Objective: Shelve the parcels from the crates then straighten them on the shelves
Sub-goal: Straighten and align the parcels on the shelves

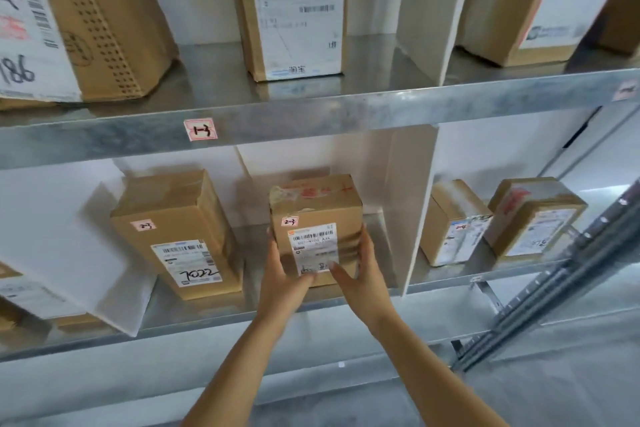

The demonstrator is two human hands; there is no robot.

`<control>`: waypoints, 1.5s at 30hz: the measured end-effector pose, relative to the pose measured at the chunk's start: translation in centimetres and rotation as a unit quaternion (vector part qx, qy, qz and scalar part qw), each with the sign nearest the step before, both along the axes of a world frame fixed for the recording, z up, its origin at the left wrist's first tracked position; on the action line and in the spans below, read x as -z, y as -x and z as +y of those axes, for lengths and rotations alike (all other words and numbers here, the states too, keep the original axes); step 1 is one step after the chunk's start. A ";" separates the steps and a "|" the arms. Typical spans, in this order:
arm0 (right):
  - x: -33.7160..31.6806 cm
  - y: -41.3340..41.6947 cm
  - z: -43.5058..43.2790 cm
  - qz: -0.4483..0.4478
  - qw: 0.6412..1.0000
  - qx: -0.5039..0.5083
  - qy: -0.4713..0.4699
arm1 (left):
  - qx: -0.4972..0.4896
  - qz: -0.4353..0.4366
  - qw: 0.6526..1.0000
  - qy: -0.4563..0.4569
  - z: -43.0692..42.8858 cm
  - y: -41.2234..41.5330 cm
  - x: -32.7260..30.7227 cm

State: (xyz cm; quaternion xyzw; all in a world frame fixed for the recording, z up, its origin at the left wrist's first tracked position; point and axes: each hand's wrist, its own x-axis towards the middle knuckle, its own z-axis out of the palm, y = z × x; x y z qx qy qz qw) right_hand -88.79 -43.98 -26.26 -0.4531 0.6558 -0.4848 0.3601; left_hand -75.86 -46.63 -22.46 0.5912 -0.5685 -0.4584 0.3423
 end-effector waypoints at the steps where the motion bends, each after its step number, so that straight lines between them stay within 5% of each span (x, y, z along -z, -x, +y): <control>1: -0.1 0.1 -0.3 0.004 1.000 -0.001 0.002 | 0.000 -0.004 1.000 -0.004 -0.4 -0.1 0.2; 18: -2.8 1.7 9.2 -0.023 0.999 0.038 0.027 | 0.064 0.057 0.996 0.009 4.6 -2.4 -1.6; 31: -4.3 16.8 12.3 -0.019 0.996 0.082 0.036 | 0.231 0.024 0.971 0.064 9.7 14.8 -2.5; 40: -2.1 26.4 6.8 0.064 0.996 -0.037 -0.055 | 0.077 0.063 0.993 -0.056 5.5 24.5 0.4; 45: -0.3 26.7 4.4 0.051 0.993 -0.076 -0.076 | 0.087 0.053 0.992 -0.080 3.3 25.6 2.9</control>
